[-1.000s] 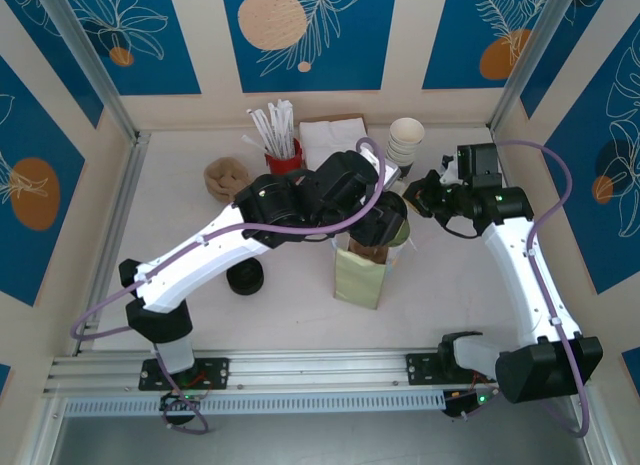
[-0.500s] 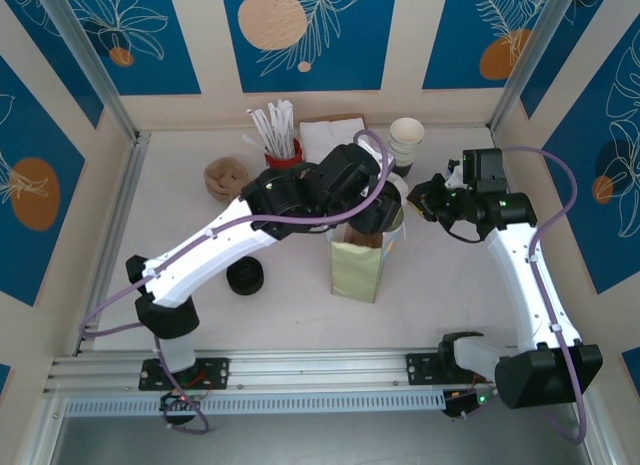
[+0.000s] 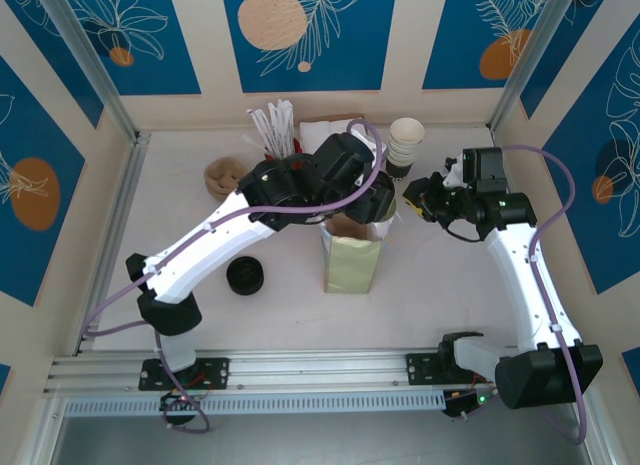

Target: Pack the takeout coffee

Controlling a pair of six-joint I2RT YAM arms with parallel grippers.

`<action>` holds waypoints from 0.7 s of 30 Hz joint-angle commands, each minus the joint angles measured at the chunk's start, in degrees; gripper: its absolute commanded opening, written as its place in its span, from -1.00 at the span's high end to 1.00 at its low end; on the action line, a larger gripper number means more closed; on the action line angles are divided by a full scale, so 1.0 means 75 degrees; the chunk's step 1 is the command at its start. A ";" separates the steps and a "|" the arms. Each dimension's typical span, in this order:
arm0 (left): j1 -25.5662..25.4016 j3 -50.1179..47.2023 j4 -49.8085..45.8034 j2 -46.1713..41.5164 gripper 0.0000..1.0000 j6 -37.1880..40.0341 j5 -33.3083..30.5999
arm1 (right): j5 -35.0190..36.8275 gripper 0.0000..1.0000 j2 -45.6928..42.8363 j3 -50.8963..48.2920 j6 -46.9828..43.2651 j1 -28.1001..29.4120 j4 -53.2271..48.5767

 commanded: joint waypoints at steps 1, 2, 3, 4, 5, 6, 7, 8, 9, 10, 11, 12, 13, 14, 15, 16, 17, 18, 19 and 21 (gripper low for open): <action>0.0060 0.0340 -0.0162 -0.0235 -0.31 0.0185 0.0140 | -0.0261 0.39 0.0221 0.0434 -0.0158 0.0112 0.0197; 0.0066 0.0323 -0.0179 -0.0283 -0.31 0.0183 0.0063 | -0.0255 0.36 0.0285 0.0506 -0.0206 0.0136 0.0209; 0.0071 0.0312 -0.0208 -0.0316 -0.31 0.0183 -0.0079 | -0.0244 0.32 0.0380 0.0613 -0.0290 0.0168 0.0209; 0.0082 0.0269 -0.0247 -0.0326 -0.32 0.0177 -0.0295 | -0.0228 0.28 0.0494 0.0712 -0.0399 0.0186 0.0231; 0.0099 0.0195 -0.0277 -0.0357 -0.32 0.0149 -0.0485 | -0.0195 0.23 0.0564 0.0781 -0.0499 0.0208 0.0259; 0.0146 0.0087 -0.0246 -0.0401 -0.32 0.0136 -0.0622 | -0.0158 0.18 0.0636 0.0868 -0.0596 0.0232 0.0300; 0.0196 -0.0032 -0.0204 -0.0434 -0.32 0.0097 -0.0652 | -0.0133 0.14 0.0727 0.0985 -0.0666 0.0236 0.0335; 0.0239 -0.0104 -0.0171 -0.0462 -0.32 0.0058 -0.0684 | -0.0110 0.12 0.0806 0.1091 -0.0730 0.0244 0.0353; 0.0263 -0.0172 -0.0129 -0.0474 -0.32 0.0034 -0.0746 | -0.0088 0.08 0.0888 0.1205 -0.0779 0.0256 0.0393; 0.0294 -0.0189 -0.0127 -0.0456 -0.32 0.0026 -0.0787 | -0.0085 0.07 0.0990 0.1306 -0.0838 0.0268 0.0441; 0.0300 -0.0187 -0.0120 -0.0451 -0.32 0.0023 -0.0825 | -0.0063 0.06 0.1104 0.1410 -0.0894 0.0272 0.0472; 0.0308 -0.0181 -0.0126 -0.0441 -0.32 0.0019 -0.0915 | -0.0062 0.05 0.1204 0.1479 -0.0929 0.0290 0.0502; 0.0315 -0.0176 -0.0138 -0.0410 -0.31 0.0025 -0.1009 | -0.0109 0.05 0.1350 0.1599 -0.0979 0.0292 0.0532; 0.0323 -0.0135 -0.0181 -0.0396 -0.31 0.0019 -0.1080 | -0.0177 0.05 0.1507 0.1723 -0.1040 0.0325 0.0537; 0.0331 -0.0117 -0.0196 -0.0393 -0.31 0.0007 -0.1114 | -0.0211 0.05 0.1643 0.1829 -0.1092 0.0361 0.0510; 0.0335 -0.0127 -0.0174 -0.0403 -0.31 0.0007 -0.1150 | -0.0219 0.05 0.1769 0.1929 -0.1143 0.0419 0.0492; 0.0346 -0.0129 -0.0174 -0.0410 -0.31 0.0006 -0.1172 | -0.0296 0.04 0.1925 0.2052 -0.1207 0.0481 0.0471; 0.0353 -0.0116 -0.0165 -0.0406 -0.31 0.0007 -0.1163 | -0.0350 0.04 0.2074 0.2145 -0.1259 0.0539 0.0442; 0.0353 -0.0116 -0.0145 -0.0447 -0.31 0.0007 -0.1150 | -0.0372 0.04 0.2188 0.2285 -0.1324 0.0613 0.0390; 0.0355 -0.0116 -0.0076 -0.0535 -0.31 0.0005 -0.1072 | -0.0410 0.03 0.2413 0.2468 -0.1455 0.0753 0.0351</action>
